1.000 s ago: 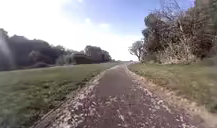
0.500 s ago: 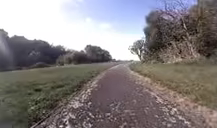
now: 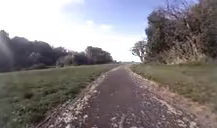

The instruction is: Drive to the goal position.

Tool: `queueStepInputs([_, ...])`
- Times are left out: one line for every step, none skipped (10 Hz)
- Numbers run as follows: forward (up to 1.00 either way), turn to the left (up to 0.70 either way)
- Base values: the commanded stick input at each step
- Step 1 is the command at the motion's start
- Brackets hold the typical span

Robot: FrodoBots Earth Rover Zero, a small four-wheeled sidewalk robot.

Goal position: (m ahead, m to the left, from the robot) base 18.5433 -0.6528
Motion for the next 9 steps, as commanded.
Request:
queueStepInputs([0.70, -0.02])
queueStepInputs([0.70, -0.24])
queueStepInputs([0.70, -0.33])
queueStepInputs([0.70, -0.30])
queueStepInputs([0.70, -0.12])
queueStepInputs([0.70, 0.00])
queueStepInputs([0.70, 0.00])
queueStepInputs([0.70, 0.00])
queueStepInputs([0.70, 0.00])
